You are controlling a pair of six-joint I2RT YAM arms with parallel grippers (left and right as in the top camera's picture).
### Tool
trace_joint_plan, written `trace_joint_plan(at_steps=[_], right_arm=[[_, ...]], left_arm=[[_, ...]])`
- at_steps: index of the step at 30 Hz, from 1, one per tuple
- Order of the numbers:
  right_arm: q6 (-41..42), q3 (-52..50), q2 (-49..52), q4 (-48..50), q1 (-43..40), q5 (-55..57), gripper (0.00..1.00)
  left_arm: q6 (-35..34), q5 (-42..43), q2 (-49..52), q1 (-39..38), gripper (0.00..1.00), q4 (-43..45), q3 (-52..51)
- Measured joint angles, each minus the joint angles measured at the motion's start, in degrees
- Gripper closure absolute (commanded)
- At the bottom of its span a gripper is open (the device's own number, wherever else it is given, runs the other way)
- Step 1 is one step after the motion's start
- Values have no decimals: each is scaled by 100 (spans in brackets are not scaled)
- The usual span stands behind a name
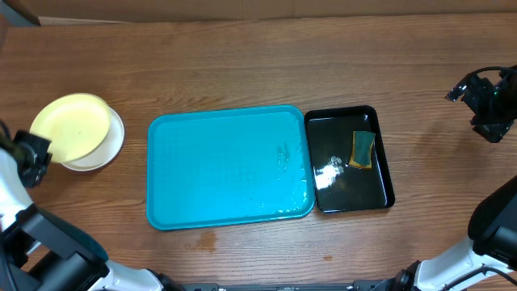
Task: Clean dirty plates on tray and stack at the side
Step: 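Lower the yellow plate onto the white plates and open the left gripper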
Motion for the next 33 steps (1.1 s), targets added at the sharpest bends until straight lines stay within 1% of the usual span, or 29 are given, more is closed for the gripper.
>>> trace_joint_plan(at_steps=[5,10,16,23,33], right_arm=[[0,0,0,0,2,-2,0],[-2,0,0,0,0,-2,0],[0,0,0,0,2,-2,0],[2,0,0,-2,2,-2,0],[2,0,0,2,2,-2,0]], left_arm=[[-20,181,0,186,96,361,-328],[-20,221,0,122,96,459,-330],[-22,63,0,31,95,498,-330],[-39,0,0,-192,96,660,-330],[-42,-584,0,-651,91,809,-330]])
